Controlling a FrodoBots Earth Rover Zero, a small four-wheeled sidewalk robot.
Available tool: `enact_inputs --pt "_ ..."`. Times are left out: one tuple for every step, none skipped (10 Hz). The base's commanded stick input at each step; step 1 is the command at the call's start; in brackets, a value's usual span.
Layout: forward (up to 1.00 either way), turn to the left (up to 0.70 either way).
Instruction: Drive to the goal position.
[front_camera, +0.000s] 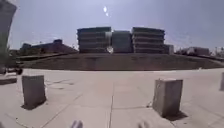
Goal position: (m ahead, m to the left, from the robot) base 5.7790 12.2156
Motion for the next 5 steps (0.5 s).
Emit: enact_inputs --pt "0.85 0.00" --pt "0.85 0.00" --pt "0.85 0.00" --pt "0.85 0.34" --pt "0.85 0.34"
